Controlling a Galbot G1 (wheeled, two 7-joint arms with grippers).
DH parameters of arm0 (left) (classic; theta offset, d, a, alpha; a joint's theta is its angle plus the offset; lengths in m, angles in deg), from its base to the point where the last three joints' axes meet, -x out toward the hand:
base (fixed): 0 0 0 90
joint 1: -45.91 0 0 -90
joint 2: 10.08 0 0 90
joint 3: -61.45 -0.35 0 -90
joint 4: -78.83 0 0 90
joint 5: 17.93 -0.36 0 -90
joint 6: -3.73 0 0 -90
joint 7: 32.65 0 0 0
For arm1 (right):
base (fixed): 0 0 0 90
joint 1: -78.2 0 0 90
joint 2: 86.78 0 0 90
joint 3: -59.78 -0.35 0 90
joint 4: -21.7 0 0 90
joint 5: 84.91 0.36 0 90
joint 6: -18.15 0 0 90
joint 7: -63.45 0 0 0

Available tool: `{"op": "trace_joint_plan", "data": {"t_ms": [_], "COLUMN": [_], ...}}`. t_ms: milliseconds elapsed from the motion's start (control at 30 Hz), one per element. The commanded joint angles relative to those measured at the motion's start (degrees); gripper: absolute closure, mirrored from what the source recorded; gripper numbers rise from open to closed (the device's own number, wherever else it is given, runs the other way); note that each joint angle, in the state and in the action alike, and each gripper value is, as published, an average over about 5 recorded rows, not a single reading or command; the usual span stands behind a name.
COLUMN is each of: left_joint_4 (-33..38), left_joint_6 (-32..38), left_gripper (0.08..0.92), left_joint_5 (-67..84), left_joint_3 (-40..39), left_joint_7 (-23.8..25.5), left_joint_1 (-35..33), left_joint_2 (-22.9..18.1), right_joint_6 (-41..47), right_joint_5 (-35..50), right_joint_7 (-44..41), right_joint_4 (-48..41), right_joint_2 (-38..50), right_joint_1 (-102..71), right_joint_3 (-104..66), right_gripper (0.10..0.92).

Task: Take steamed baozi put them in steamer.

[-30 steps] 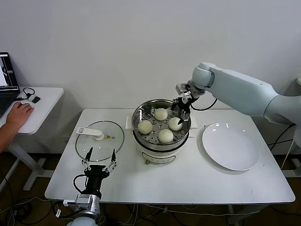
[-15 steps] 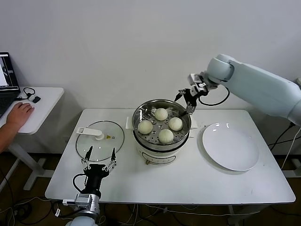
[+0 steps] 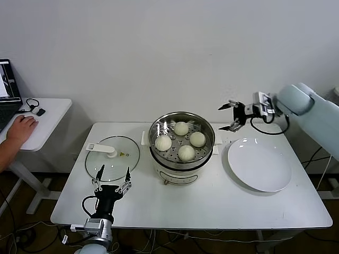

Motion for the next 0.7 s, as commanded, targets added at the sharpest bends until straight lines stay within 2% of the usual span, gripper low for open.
{"op": "trace_joint_plan", "data": {"t_ms": [33,333,700], "left_joint_4": [-0.07,1.05,0.81], "left_joint_6": [0.31,-0.76,-0.96], "left_gripper": [0.177,0.177,0.177], "left_joint_5": [-0.33,-1.49,-1.22], "left_joint_3": [-0.19,0.37,0.56], "left_joint_7": [-0.04,0.23,0.85], "left_joint_1": [-0.45,0.31,1.05], "left_joint_2": [-0.18,0.42,0.21], "right_joint_6": [-3.88,-11.53,-18.75], "right_joint_5": [-0.71,-3.04,-0.48], "right_joint_7": [12.67,28.69,38.64], "right_joint_4": [11.15,16.2,21.38], "right_joint_2": [6.68,-13.06,-28.11], "right_joint_1": [-44.53,-67.42,-83.97], "right_joint_3": [-45.05,-69.86,-75.57], "right_gripper": [0.203,0.203,0.203]}}
